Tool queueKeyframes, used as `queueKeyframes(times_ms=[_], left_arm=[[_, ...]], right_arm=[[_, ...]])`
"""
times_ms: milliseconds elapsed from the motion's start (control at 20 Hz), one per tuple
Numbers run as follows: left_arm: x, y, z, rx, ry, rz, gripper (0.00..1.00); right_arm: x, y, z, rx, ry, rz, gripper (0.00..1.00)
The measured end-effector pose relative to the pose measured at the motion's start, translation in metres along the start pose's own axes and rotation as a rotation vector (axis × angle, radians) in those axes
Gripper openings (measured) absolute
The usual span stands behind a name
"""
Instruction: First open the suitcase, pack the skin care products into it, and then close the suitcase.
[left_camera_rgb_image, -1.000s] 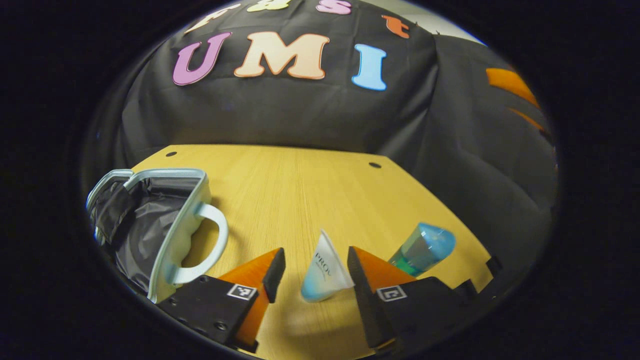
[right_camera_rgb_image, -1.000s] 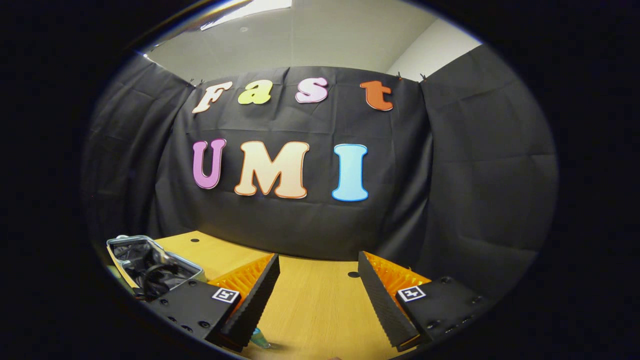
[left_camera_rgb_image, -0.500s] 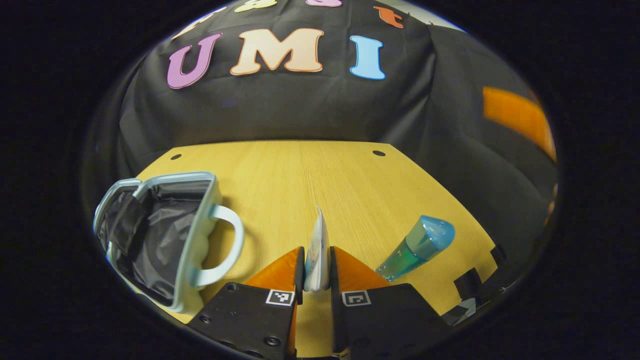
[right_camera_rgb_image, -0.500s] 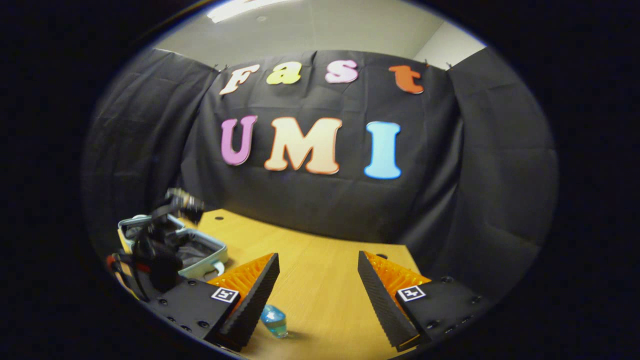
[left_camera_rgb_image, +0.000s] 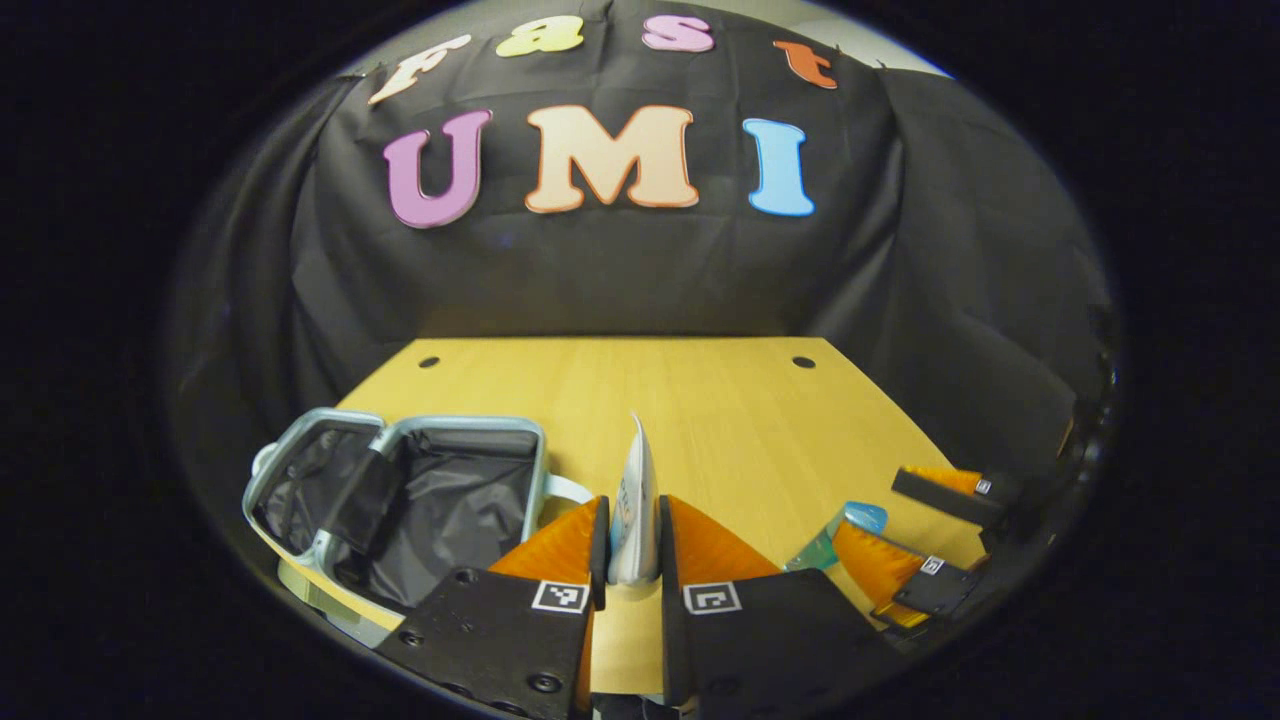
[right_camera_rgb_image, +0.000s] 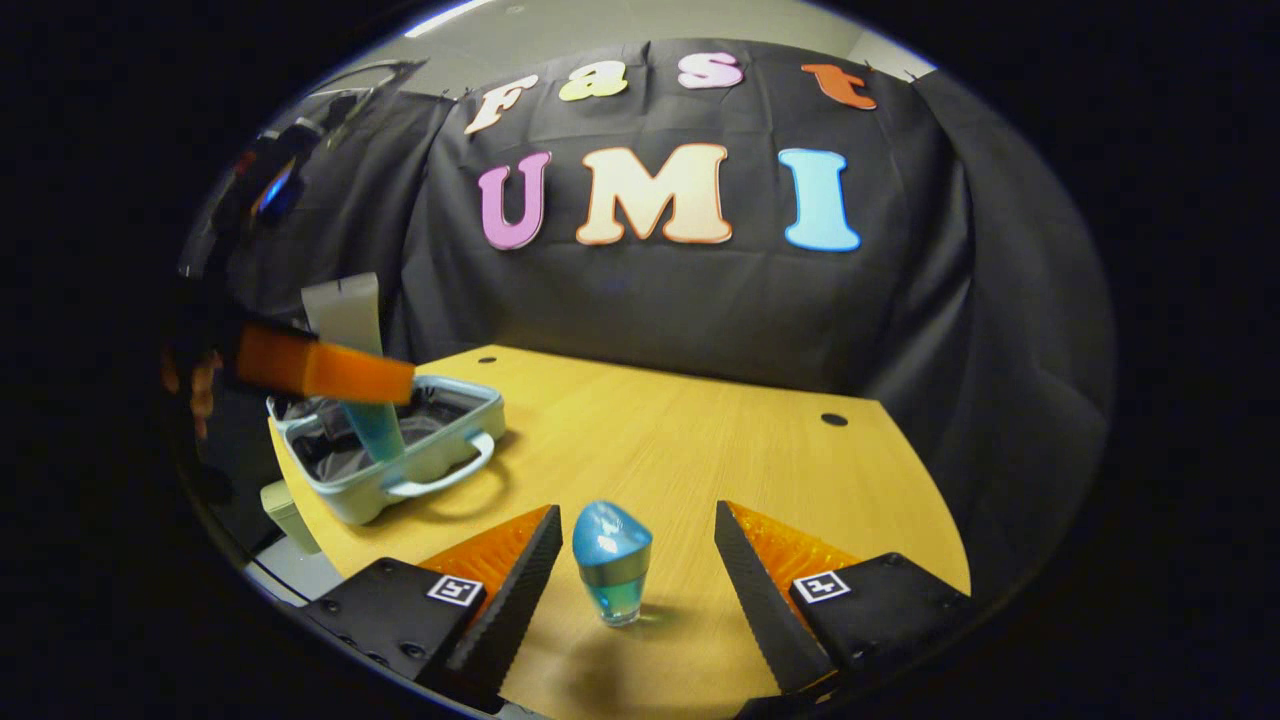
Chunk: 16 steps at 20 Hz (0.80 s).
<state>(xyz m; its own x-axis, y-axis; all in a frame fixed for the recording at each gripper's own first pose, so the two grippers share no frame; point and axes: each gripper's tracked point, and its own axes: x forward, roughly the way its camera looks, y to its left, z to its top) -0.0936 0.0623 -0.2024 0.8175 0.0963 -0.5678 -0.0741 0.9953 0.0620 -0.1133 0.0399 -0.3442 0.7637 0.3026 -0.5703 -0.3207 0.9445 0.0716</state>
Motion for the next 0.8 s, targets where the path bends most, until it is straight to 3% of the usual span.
queueKeyframes(times_ms=[50,150,300,400,550,600,800], left_arm=[[-0.002,0.008,-0.001,0.002,0.005,0.025,0.2],[-0.011,0.03,-0.004,0.002,0.011,0.087,0.2],[-0.01,0.071,-0.011,0.029,0.015,0.161,0.21],[-0.008,0.103,-0.021,0.018,0.051,0.205,0.21],[0.002,0.154,-0.03,0.012,0.097,0.261,0.21],[0.006,0.168,-0.038,0.007,0.121,0.264,0.21],[0.032,0.196,-0.087,-0.017,0.305,0.214,0.21]], right_arm=[[0.002,0.005,-0.011,0.011,0.026,0.019,0.95],[0.005,0.011,-0.028,0.02,0.073,0.039,0.81],[0.012,0.017,-0.027,0.029,0.099,0.061,0.45],[0.009,0.025,-0.011,0.097,0.097,0.079,0.45],[0.004,0.045,0.018,0.079,0.09,0.091,0.42],[0.005,0.056,0.026,0.085,0.086,0.103,0.45],[0.008,0.114,0.059,0.112,0.08,0.143,0.43]])
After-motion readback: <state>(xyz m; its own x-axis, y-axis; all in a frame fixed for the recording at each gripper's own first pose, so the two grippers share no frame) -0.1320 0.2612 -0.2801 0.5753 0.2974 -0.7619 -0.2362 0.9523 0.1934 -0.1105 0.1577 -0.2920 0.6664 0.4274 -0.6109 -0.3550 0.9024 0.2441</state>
